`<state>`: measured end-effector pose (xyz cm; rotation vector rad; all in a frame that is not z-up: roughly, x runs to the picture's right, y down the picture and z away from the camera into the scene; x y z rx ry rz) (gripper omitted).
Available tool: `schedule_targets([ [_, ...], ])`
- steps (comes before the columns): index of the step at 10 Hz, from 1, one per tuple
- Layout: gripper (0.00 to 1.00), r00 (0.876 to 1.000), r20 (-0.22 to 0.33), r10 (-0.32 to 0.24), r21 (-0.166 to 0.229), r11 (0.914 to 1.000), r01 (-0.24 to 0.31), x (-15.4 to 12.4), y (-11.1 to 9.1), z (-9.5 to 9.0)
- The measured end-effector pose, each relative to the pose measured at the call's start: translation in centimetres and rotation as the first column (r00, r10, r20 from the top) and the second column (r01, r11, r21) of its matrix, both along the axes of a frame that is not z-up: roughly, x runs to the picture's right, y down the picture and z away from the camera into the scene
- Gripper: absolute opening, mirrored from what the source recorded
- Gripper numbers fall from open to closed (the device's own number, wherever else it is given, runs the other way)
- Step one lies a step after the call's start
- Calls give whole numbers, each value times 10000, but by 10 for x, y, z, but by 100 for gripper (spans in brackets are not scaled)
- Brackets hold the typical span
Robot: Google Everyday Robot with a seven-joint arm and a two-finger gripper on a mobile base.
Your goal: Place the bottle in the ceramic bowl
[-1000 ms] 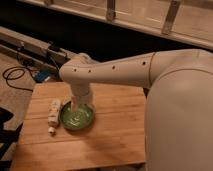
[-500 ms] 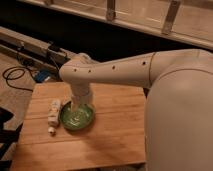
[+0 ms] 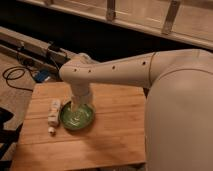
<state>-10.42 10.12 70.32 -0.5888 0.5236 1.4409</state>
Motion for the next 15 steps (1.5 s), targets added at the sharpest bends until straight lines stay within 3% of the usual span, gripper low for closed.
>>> schedule_targets([
  [8, 65, 10000, -1, -7, -4, 10000, 7, 0, 0, 0],
  [10, 65, 9994, 144, -312, 66, 9995, 311, -2, -6, 2],
  [13, 65, 9903, 701, -1197, 305, 9926, 1178, -38, -35, 19],
  [15, 65, 9771, 1259, -1718, 657, 9842, 1646, -82, -57, 36],
])
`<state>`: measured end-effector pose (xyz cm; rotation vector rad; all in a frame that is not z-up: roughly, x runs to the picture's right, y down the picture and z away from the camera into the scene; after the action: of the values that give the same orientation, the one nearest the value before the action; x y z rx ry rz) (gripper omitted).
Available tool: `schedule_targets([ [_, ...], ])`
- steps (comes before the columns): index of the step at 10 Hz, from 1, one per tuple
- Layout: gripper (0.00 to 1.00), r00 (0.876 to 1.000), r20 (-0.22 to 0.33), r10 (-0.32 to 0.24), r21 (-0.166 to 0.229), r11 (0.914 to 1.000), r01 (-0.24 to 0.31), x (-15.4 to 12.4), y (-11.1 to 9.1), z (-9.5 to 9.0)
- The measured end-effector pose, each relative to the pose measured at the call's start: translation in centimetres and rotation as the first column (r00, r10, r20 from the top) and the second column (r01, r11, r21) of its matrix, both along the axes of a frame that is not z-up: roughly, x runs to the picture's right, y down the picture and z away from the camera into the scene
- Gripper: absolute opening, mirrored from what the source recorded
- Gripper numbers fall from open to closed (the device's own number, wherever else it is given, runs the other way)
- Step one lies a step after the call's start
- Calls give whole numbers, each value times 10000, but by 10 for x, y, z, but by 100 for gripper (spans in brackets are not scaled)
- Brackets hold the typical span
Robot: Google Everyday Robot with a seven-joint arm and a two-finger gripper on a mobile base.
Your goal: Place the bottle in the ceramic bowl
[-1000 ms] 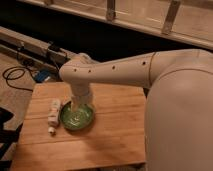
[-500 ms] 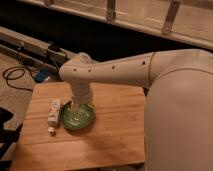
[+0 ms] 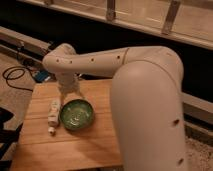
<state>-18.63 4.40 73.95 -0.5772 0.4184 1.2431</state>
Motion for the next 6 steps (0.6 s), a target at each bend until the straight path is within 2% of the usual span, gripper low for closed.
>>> schedule_targets([
  [1, 65, 9995, 313, 48, 313, 9995, -57, -12, -9, 8],
  [3, 65, 9943, 863, 625, 1090, 9914, -718, -24, -22, 22],
  [6, 65, 9925, 995, 709, 1158, 9899, -823, -29, -22, 22],
])
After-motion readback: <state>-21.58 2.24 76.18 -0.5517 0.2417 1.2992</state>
